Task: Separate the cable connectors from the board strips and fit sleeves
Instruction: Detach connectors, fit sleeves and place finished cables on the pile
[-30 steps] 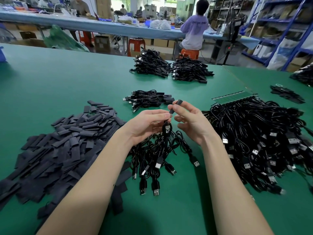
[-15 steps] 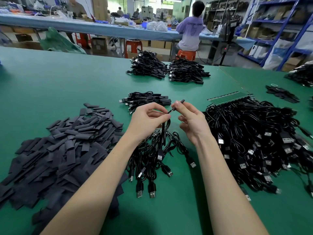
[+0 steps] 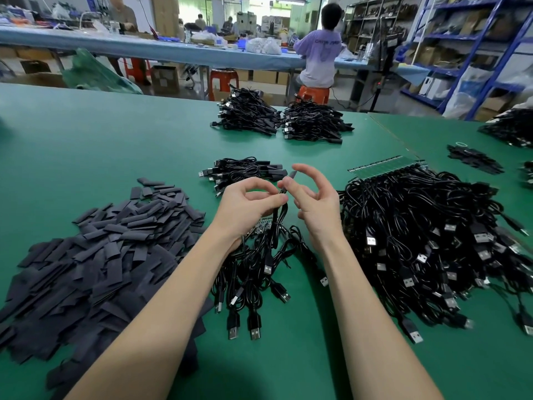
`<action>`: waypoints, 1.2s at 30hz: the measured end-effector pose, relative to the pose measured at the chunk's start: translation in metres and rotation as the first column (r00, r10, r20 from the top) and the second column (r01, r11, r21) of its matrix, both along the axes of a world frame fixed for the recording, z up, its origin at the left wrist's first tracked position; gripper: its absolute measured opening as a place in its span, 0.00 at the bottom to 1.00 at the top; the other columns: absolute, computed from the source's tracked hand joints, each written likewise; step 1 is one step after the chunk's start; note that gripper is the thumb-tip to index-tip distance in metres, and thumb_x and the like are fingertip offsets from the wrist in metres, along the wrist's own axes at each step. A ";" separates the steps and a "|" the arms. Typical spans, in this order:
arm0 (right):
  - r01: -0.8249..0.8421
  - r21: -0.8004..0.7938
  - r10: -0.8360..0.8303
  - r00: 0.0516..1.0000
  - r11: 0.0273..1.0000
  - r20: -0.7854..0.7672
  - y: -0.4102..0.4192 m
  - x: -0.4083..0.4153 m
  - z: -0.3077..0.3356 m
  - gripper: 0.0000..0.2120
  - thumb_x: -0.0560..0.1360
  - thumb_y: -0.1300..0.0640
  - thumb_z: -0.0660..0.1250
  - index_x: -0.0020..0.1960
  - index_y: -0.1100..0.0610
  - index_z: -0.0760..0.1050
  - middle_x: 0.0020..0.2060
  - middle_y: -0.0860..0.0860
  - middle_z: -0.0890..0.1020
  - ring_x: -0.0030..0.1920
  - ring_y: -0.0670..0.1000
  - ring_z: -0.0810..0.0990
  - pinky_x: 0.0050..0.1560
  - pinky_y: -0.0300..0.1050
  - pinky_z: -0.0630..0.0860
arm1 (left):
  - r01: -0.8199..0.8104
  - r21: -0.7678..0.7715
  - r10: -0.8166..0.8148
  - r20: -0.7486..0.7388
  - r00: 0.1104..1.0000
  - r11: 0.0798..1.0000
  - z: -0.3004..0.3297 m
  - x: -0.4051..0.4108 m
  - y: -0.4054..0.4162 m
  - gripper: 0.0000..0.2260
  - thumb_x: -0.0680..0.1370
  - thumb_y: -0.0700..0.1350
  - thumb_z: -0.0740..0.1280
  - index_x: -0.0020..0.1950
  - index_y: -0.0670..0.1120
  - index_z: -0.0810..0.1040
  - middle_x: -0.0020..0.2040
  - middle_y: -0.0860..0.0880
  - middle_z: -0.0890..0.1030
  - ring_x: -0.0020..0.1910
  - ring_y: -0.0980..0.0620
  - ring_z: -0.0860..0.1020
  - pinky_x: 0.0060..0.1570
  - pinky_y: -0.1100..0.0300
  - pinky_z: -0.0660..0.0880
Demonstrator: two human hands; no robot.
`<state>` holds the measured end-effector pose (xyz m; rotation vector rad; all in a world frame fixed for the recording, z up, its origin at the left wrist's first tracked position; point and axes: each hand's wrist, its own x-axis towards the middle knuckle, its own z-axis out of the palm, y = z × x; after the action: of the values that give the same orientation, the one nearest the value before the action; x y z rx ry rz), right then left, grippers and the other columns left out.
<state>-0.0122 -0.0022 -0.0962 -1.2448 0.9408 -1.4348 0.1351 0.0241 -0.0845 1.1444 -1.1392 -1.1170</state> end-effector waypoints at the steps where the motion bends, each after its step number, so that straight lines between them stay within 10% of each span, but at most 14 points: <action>1: 0.001 -0.017 -0.001 1.000 1.000 0.013 0.001 0.001 0.000 0.12 0.77 0.56 0.75 0.60 0.50 0.80 0.40 0.47 0.88 0.32 0.37 0.78 0.35 0.27 0.72 | 0.004 0.018 -0.004 -0.032 0.999 1.000 0.001 0.000 0.000 0.09 0.70 0.40 0.80 0.37 0.51 0.83 0.40 0.45 0.86 0.39 0.51 0.80 0.43 0.63 0.79; 8: -0.024 0.129 0.002 0.985 0.991 0.171 0.005 0.011 -0.001 0.11 0.75 0.53 0.77 0.52 0.39 0.84 0.44 0.49 0.86 0.32 0.44 0.66 0.30 0.38 0.62 | 0.063 0.089 -0.047 -0.171 0.984 0.994 0.002 -0.004 0.000 0.09 0.71 0.37 0.78 0.34 0.49 0.84 0.39 0.45 0.85 0.42 0.49 0.80 0.56 0.56 0.79; 23: 0.000 0.047 -0.005 0.995 0.999 0.096 0.006 0.009 -0.003 0.11 0.75 0.55 0.76 0.57 0.49 0.83 0.38 0.50 0.86 0.28 0.42 0.67 0.29 0.33 0.66 | 0.083 0.125 -0.056 -0.204 0.977 0.989 0.000 0.001 -0.004 0.07 0.71 0.36 0.77 0.40 0.46 0.82 0.36 0.49 0.83 0.36 0.56 0.80 0.41 0.67 0.79; 36: 0.022 0.143 -0.050 0.979 0.989 0.198 0.002 0.014 -0.006 0.10 0.75 0.54 0.77 0.55 0.47 0.82 0.42 0.50 0.87 0.31 0.46 0.66 0.29 0.37 0.62 | 0.048 0.036 -0.046 -0.054 0.998 0.998 -0.006 -0.003 -0.005 0.10 0.71 0.40 0.79 0.47 0.49 0.80 0.48 0.48 0.86 0.41 0.57 0.83 0.48 0.62 0.77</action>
<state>0.0013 -0.0005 -0.1022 -0.9639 0.9125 -1.4663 0.1322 0.0196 -0.0905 1.1154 -1.1133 -1.2021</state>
